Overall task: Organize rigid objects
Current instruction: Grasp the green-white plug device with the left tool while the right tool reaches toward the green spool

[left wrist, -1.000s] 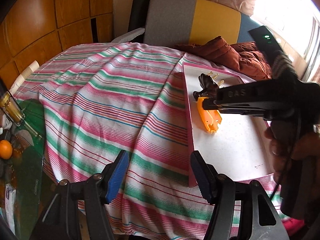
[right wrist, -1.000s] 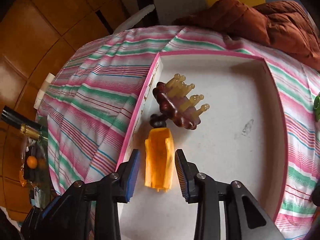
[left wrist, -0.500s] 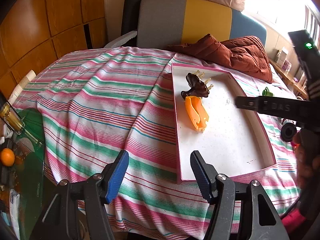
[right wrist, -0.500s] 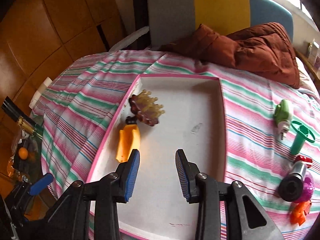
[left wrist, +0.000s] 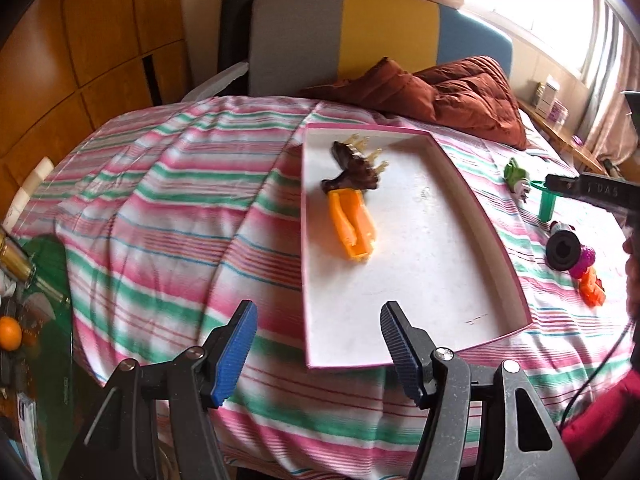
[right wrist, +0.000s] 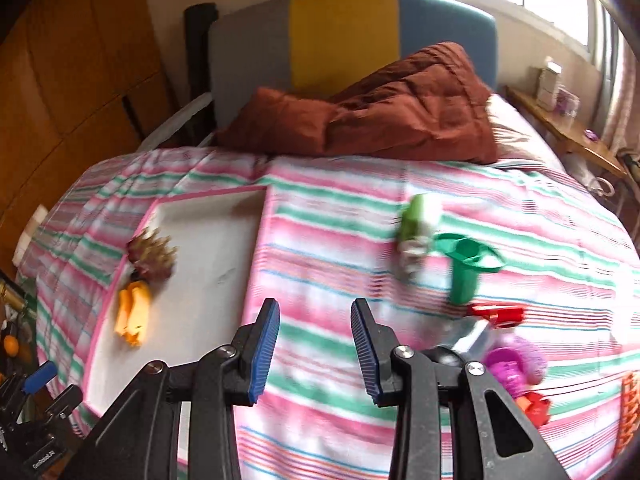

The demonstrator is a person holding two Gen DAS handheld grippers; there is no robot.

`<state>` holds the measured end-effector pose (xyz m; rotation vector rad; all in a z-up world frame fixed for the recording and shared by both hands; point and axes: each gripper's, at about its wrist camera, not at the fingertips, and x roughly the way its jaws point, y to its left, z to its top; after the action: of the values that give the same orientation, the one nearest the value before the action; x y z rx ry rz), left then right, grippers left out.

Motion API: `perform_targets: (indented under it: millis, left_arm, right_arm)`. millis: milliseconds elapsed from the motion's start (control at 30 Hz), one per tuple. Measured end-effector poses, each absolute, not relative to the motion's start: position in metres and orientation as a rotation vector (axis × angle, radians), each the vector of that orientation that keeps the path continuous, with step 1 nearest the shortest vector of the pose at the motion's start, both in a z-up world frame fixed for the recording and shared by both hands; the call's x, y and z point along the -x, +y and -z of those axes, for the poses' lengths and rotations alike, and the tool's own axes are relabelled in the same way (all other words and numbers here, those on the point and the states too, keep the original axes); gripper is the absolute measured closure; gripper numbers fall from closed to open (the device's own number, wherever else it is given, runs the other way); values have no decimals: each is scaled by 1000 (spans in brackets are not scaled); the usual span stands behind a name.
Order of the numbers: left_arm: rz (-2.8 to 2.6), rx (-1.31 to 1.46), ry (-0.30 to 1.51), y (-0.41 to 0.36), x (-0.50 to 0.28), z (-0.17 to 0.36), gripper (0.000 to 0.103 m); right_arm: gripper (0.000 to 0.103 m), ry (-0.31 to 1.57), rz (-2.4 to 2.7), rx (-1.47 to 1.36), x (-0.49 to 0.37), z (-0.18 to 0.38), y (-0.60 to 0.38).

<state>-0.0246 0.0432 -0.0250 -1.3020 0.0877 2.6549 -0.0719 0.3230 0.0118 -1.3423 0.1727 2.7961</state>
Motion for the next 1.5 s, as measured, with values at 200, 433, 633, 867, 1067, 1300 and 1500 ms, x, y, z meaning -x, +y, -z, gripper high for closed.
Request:
perform_targets:
  millis: [200, 433, 633, 867, 1067, 1300, 1500]
  left_arm:
    - [-2613, 1266, 145, 69, 31, 19, 38]
    - [-2532, 1217, 213, 113, 43, 7, 38]
    - [-2430, 1197, 219, 167, 63, 1, 32]
    - [-2298, 1240, 142, 225, 106, 0, 32]
    - [-2224, 1291, 99, 274, 149, 9, 32]
    - [-2161, 1314, 51, 329, 193, 19, 28]
    - [-2158, 1346, 50, 364, 232, 38, 24]
  right_arm:
    - [66, 280, -2653, 1199, 65, -16, 405]
    - [66, 598, -2408, 1088, 45, 9, 497]
    - [65, 829, -2349, 1040, 32, 12, 522]
    - [62, 889, -2375, 1090, 36, 15, 518]
    - [61, 937, -2377, 1117, 37, 16, 519]
    - [61, 935, -2394, 1175, 44, 19, 512]
    - [61, 930, -2410, 1196, 46, 19, 509]
